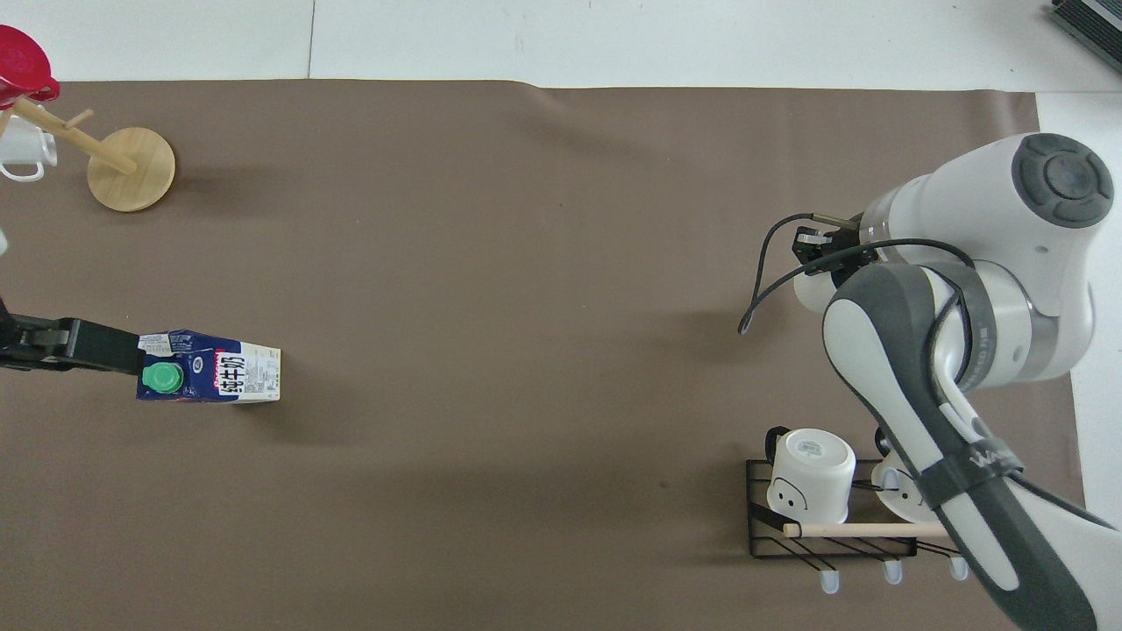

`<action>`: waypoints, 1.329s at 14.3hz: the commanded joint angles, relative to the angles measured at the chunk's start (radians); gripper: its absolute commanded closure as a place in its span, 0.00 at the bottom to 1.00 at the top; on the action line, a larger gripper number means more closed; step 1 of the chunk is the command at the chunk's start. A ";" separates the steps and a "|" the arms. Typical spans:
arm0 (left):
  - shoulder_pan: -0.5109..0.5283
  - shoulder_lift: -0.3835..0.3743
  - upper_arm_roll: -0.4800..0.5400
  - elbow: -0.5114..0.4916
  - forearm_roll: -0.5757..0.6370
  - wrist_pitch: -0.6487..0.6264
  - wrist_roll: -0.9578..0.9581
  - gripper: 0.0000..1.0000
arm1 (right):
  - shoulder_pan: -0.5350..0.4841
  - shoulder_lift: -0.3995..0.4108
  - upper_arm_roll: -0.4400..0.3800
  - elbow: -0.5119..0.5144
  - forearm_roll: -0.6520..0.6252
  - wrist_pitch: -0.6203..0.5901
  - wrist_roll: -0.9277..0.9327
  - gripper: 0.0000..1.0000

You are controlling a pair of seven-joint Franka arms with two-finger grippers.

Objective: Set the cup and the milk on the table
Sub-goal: 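Lift and carry the mug toward the table center with the right gripper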

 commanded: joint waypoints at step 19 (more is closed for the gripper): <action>0.016 -0.060 0.001 -0.184 -0.016 0.162 -0.032 0.00 | 0.441 0.118 0.002 0.011 -0.023 0.154 0.728 1.00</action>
